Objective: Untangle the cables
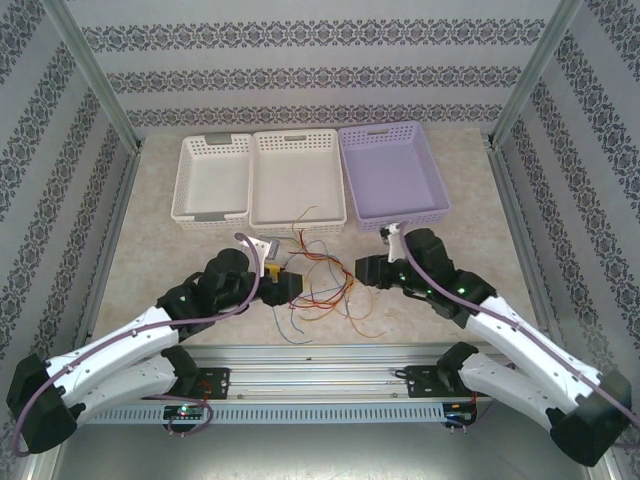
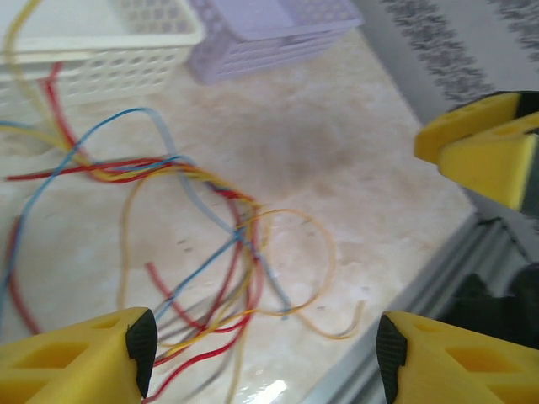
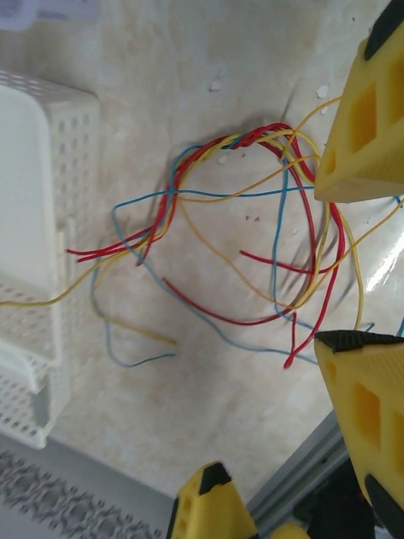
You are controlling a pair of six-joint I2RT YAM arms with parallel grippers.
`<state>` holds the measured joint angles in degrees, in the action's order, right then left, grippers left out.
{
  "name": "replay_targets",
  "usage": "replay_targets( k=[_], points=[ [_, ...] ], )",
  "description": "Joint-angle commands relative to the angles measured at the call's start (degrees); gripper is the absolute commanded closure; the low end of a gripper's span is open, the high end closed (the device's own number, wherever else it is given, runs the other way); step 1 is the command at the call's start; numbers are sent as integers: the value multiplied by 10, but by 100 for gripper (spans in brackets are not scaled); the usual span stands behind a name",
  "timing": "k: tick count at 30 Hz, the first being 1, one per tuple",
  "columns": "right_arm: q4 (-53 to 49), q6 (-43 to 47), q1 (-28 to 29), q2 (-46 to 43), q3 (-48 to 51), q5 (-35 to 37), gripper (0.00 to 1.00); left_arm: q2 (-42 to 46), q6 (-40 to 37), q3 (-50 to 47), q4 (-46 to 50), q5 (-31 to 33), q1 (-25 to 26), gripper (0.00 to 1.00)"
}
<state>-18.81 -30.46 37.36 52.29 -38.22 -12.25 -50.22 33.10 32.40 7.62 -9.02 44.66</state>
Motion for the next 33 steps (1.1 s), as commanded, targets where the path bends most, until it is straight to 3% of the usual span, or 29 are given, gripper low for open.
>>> replay_targets(
  k=[1,14,25,33],
  points=[
    [51,29,24,65,-1,38,51,-17,7,-8,61,77,0,29],
    [82,85,46,275,-68,123,49,-146,38,-42,105,136,-40,29],
    [105,80,50,350,-89,121,65,-236,53,-61,53,131,-44,30],
    [110,76,51,373,-101,103,84,-298,63,-56,-11,114,-45,34]
  ],
)
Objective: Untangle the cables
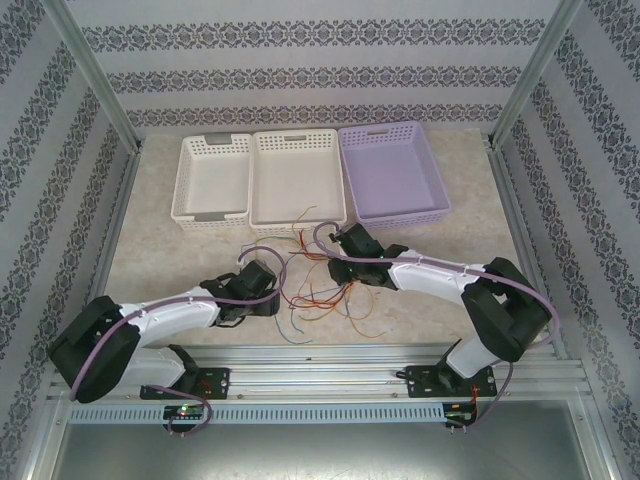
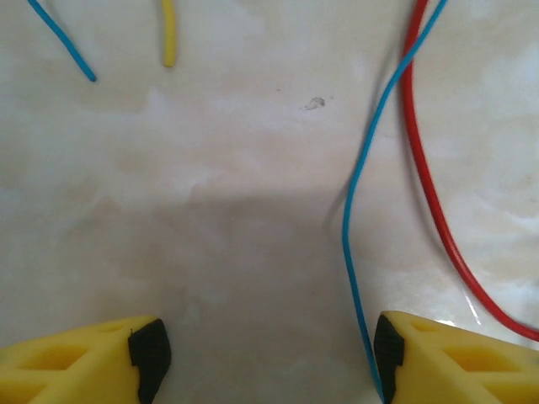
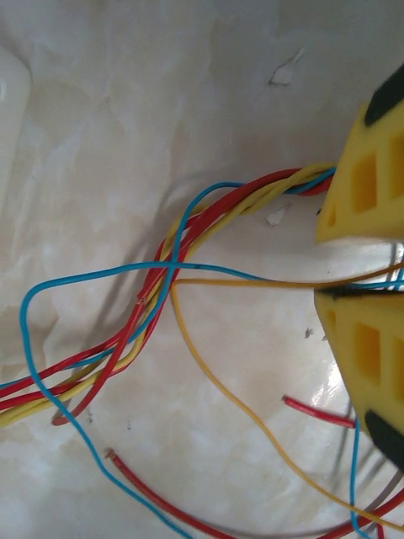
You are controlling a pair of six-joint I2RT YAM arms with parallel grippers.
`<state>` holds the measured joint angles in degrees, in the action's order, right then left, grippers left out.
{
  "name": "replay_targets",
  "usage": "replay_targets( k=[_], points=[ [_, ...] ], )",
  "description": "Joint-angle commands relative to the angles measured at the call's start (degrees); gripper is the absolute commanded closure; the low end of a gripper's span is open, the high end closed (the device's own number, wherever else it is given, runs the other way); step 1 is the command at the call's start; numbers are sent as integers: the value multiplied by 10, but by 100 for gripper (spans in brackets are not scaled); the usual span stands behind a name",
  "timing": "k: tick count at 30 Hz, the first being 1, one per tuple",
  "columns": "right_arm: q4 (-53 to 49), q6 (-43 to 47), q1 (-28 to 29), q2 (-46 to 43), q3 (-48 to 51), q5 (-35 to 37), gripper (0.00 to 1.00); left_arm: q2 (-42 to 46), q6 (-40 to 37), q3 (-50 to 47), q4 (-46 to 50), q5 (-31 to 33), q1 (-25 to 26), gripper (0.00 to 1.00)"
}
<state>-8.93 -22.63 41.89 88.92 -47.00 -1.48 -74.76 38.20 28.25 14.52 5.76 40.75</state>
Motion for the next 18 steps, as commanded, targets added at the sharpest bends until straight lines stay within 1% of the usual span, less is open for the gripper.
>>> replay_targets(
  k=[1,4,7,9,12,14,16,18],
  points=[
    [14,-2,5,6,-13,-8,86,-59,12,-14,-89,-40,-6,36],
    [18,-4,5,3,-12,-17,92,-85,14,-11,-115,-54,-6,41],
    [21,-9,4,0,-12,-29,96,-118,17,6,-118,-61,-6,47],
    [23,-11,5,-4,-12,-37,100,-134,20,14,-121,-68,-6,56],
    [23,-13,5,-15,-9,-43,100,-150,20,26,-124,-77,-6,73],
    [22,-12,4,-26,-5,-45,100,-153,21,29,-126,-81,-6,88],
    [21,-13,4,-40,-1,-44,100,-151,20,32,-123,-81,-6,100],
    [20,-12,4,-57,5,-44,100,-145,19,30,-124,-83,-6,100]
  ],
)
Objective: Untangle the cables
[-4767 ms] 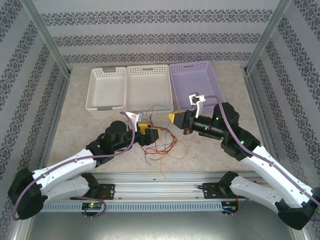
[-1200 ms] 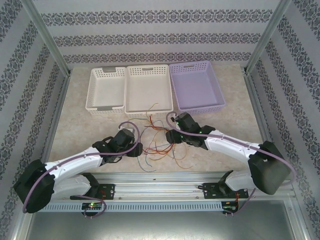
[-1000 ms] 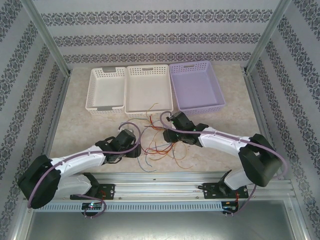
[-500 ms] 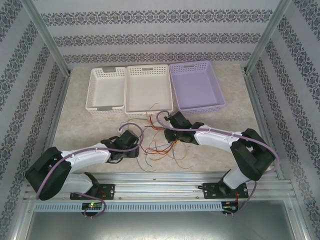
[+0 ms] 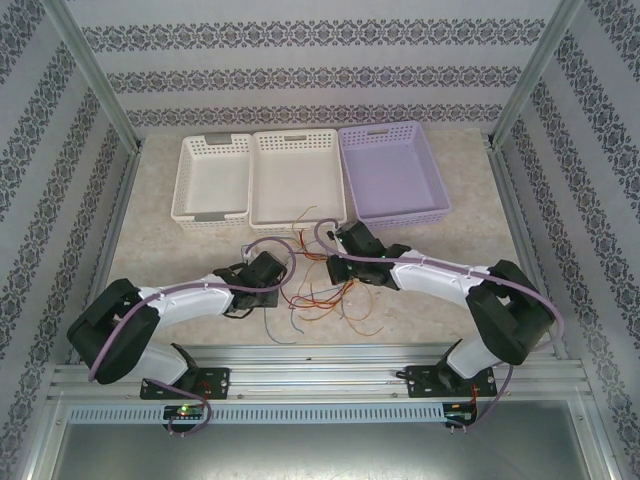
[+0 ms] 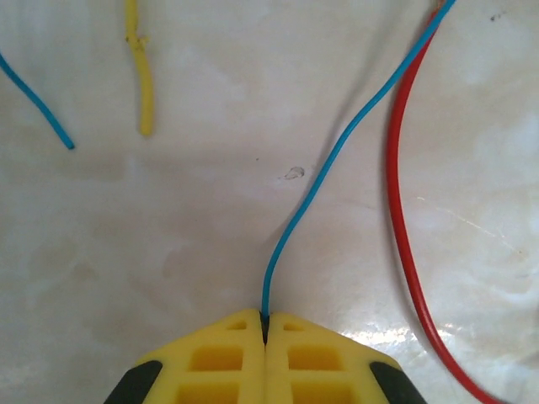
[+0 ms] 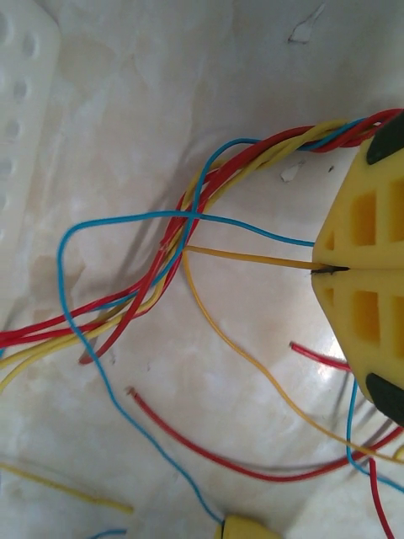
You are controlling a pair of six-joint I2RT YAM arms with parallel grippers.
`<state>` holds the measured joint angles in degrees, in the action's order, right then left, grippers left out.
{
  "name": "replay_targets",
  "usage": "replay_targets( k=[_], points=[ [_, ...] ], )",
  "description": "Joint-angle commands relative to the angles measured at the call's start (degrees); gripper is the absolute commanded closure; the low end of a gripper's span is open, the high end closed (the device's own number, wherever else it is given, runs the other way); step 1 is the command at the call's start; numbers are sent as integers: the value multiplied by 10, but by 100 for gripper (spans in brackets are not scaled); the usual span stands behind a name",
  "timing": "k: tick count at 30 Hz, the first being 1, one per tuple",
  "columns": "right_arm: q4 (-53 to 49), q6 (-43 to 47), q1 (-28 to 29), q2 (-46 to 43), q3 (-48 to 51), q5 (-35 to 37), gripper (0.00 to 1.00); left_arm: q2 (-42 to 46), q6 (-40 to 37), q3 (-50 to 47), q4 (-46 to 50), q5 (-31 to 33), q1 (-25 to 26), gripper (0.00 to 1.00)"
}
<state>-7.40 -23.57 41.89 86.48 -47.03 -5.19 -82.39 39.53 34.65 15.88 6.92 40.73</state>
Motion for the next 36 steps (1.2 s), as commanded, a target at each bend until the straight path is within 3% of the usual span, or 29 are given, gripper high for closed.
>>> replay_targets(
  k=[1,4,9,14,19,28,36],
  points=[
    [3,-1,3,-46,9,-5,100,-64,6,-36,-137,-96,-6,100],
    [-5,-2,-1,-84,20,-4,100,-21,9,-41,-119,-92,-6,100],
    [-22,-4,-34,-167,51,-4,100,124,11,-31,-32,-67,-6,100],
    [-34,-19,-106,-265,90,-44,100,257,-6,33,89,-40,-9,100],
    [-54,-32,-178,-354,114,-71,100,333,-30,117,180,-16,-12,100],
    [-132,-46,-241,-461,78,-63,100,378,-97,315,272,46,-12,100],
    [-228,-21,-238,-436,-132,-63,100,318,-212,578,318,118,-13,100]
  ],
)
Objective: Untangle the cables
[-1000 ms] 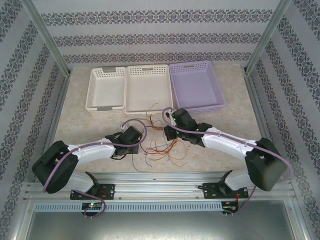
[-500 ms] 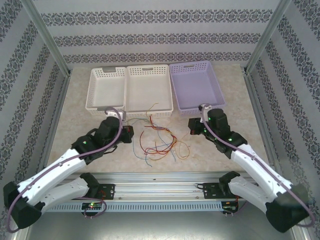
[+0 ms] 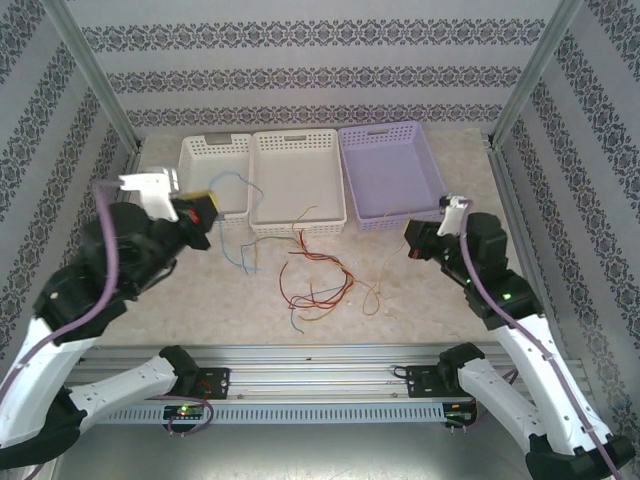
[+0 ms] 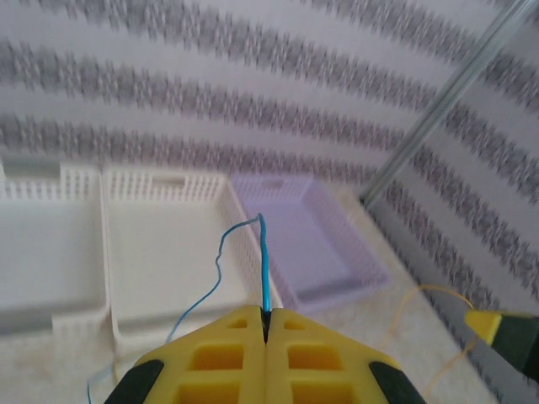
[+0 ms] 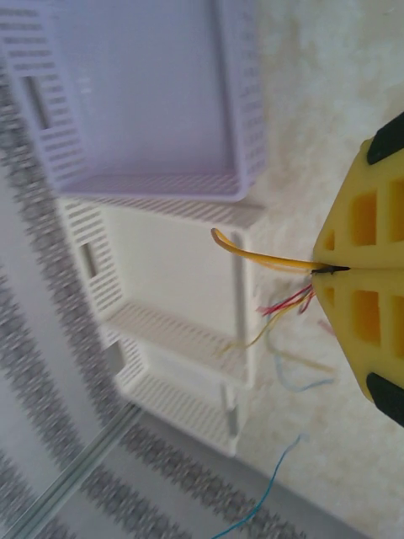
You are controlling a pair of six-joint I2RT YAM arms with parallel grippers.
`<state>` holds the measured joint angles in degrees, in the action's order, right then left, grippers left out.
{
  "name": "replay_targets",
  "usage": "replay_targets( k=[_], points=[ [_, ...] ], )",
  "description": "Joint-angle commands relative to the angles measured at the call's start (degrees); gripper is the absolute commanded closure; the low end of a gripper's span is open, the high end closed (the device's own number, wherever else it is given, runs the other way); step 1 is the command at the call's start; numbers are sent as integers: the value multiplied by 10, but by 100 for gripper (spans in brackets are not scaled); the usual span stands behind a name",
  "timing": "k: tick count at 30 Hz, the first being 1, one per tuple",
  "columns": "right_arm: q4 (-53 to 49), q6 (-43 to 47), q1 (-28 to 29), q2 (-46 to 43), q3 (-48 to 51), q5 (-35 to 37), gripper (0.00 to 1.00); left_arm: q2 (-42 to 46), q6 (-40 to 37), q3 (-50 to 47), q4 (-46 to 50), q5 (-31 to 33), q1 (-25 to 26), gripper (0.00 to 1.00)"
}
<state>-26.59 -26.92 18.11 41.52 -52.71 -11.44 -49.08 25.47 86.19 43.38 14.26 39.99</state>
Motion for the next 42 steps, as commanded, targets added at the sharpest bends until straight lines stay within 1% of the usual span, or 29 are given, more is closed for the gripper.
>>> replay_targets(
  k=[1,6,10,12,18,24,28,31,34,37,39,42],
  points=[
    [-46,15,1,25,-103,-4,100,-24,-82,85,45,48,-5,100],
    [-83,28,37,106,-262,-15,100,-59,-142,188,37,91,-5,100],
    [-110,43,83,188,-392,-9,100,-77,-191,234,12,128,-5,100],
    [-124,48,98,235,-467,-18,100,-92,-213,256,2,141,-5,100],
    [-153,47,106,370,-659,-69,100,-111,-268,257,-48,175,-5,100],
    [-196,64,110,505,-823,-100,100,-110,-320,223,-110,206,-5,100],
    [-200,63,105,576,-879,-113,100,-109,-340,192,-138,218,-5,100],
    [-198,61,98,622,-905,-114,100,-99,-337,173,-145,215,-5,100],
    [-182,48,89,668,-920,-134,100,-88,-337,155,-152,217,-5,100],
    [-191,42,85,731,-964,-142,100,-88,-338,146,-145,216,-5,100],
    [-185,36,84,760,-975,-147,100,-85,-337,139,-144,216,-5,100],
    [-175,38,80,791,-979,-135,100,-77,-337,128,-144,217,-5,100]
  ],
)
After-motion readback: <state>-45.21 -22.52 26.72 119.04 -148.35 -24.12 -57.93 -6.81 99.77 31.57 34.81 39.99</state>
